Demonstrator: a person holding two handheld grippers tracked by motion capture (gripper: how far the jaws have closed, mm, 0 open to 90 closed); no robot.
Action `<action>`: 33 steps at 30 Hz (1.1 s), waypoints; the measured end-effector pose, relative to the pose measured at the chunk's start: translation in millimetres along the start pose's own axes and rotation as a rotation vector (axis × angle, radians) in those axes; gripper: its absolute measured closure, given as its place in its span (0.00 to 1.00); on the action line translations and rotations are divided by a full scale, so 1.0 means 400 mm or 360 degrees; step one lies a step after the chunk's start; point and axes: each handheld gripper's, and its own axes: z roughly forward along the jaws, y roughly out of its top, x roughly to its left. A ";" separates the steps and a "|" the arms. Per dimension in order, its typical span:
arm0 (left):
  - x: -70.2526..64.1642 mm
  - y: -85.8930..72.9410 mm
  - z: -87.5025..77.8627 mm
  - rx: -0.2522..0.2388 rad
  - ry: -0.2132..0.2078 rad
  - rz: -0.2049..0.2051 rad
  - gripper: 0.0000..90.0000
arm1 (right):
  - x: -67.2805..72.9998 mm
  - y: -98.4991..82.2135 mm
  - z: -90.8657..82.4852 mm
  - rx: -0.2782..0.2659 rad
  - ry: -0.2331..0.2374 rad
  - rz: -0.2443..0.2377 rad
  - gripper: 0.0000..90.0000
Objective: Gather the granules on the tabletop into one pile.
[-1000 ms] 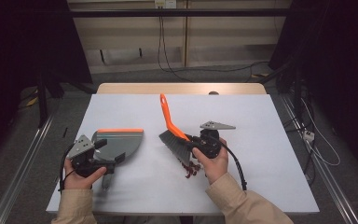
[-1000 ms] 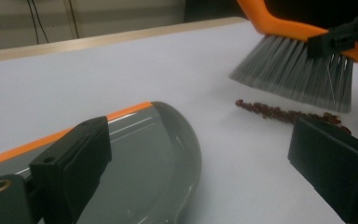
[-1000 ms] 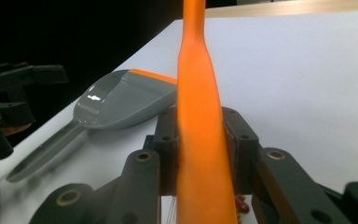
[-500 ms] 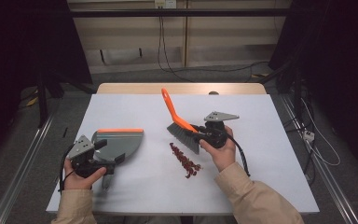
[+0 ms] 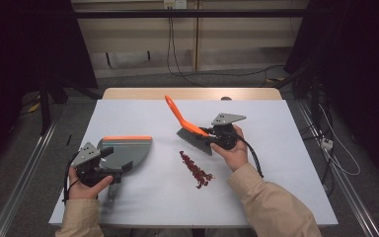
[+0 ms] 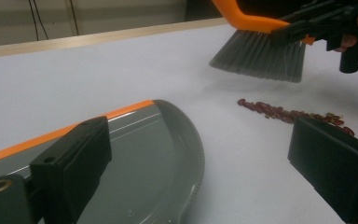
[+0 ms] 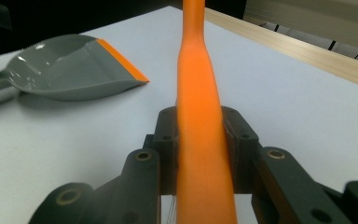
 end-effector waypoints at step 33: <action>0.013 -0.006 -0.016 -0.0013 0.0041 -0.0026 0.07 | 0.064 -0.043 0.020 0.0223 0.0440 -0.0595 0.76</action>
